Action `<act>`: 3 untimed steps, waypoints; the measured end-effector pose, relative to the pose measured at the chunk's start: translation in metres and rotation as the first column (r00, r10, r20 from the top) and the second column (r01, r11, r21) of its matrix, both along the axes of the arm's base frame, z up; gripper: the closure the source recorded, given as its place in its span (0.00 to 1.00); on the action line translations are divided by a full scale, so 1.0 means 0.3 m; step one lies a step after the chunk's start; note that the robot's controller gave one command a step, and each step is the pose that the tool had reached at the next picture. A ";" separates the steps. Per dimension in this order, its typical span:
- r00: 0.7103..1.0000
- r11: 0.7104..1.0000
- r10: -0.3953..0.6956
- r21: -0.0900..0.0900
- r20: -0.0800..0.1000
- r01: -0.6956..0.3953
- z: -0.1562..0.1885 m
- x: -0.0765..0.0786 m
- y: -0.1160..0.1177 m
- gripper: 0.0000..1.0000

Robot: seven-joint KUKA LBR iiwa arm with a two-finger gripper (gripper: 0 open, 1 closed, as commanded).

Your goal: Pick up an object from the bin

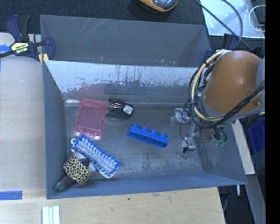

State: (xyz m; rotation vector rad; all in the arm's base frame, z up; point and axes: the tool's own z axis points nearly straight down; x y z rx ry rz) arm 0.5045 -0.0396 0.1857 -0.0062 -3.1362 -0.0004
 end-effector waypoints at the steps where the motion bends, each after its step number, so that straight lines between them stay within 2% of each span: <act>1: 1.000 1.000 0.002 -0.001 0.009 -0.002 0.014 0.006 0.000 0.00; 2: 0.943 0.943 -0.332 0.001 0.008 0.332 -0.293 0.153 0.126 0.00; 3: 0.994 0.994 -0.107 0.000 0.012 0.107 -0.170 0.187 0.147 0.00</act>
Offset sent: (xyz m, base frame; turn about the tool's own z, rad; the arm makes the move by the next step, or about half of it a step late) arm 0.0552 0.0490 -0.1157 0.4271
